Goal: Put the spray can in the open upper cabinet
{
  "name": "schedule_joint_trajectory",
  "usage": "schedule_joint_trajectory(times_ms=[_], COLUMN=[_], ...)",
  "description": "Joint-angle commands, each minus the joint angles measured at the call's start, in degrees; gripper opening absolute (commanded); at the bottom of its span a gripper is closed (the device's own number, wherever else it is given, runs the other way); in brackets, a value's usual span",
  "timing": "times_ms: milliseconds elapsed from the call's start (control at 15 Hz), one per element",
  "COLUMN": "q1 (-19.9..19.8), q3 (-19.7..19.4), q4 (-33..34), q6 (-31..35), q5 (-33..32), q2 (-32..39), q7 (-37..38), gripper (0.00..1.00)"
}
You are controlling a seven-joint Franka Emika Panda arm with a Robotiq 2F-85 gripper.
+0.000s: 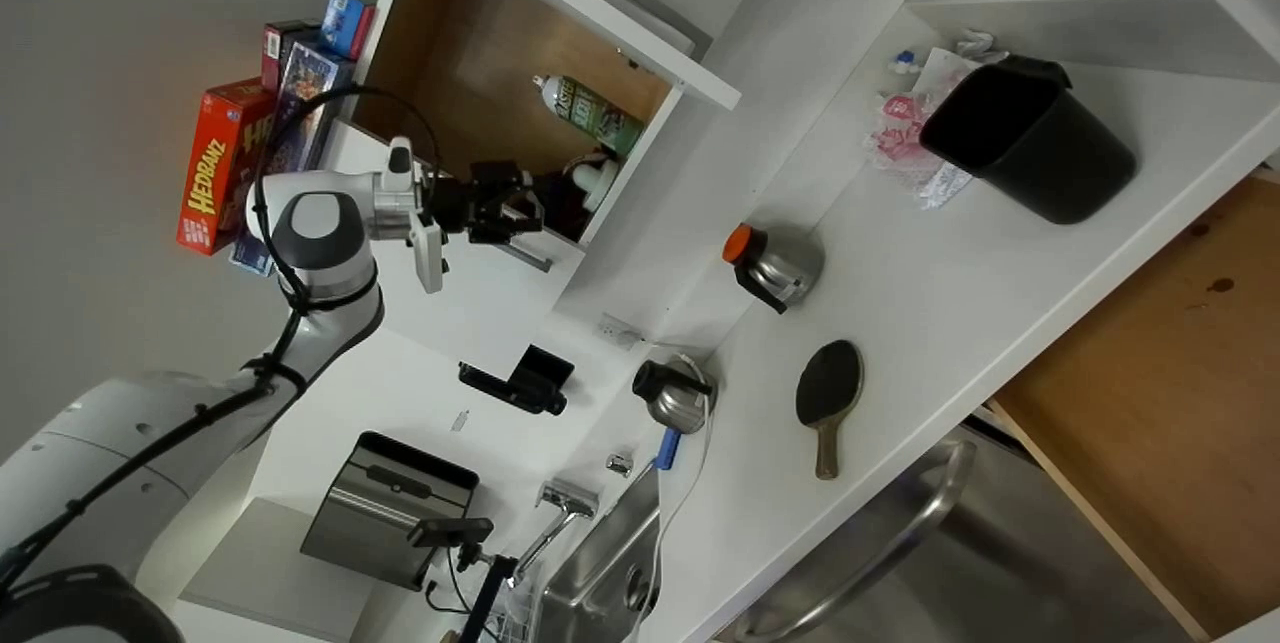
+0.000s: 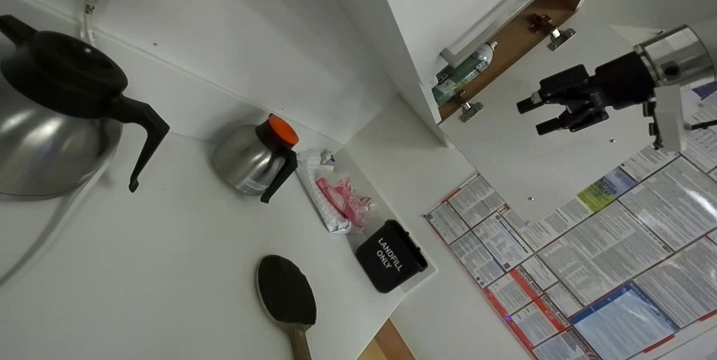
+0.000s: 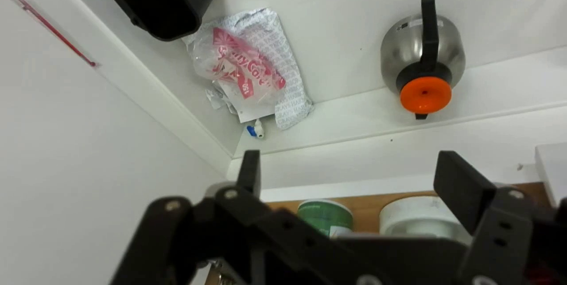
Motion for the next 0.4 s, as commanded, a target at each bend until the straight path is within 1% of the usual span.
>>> schedule_joint_trajectory(times_ms=[0, 67, 133, 200, 333], q1=[-14.2, -16.9, -19.0, -20.8, -22.5], q3=[13.6, 15.9, 18.0, 19.7, 21.3], q4=[-9.1, -10.5, -5.8, -6.6, -6.6], q6=[1.6, 1.8, 0.4, 0.4, 0.3], q5=[2.6, 3.8, 3.9, 4.2, 4.3], q2=[-6.0, -6.8, -3.0, -3.6, -3.5], q7=[-0.7, -1.2, -1.3, -1.2, -1.1], gripper=[1.0, 1.0, 1.0, 1.0, 1.0])
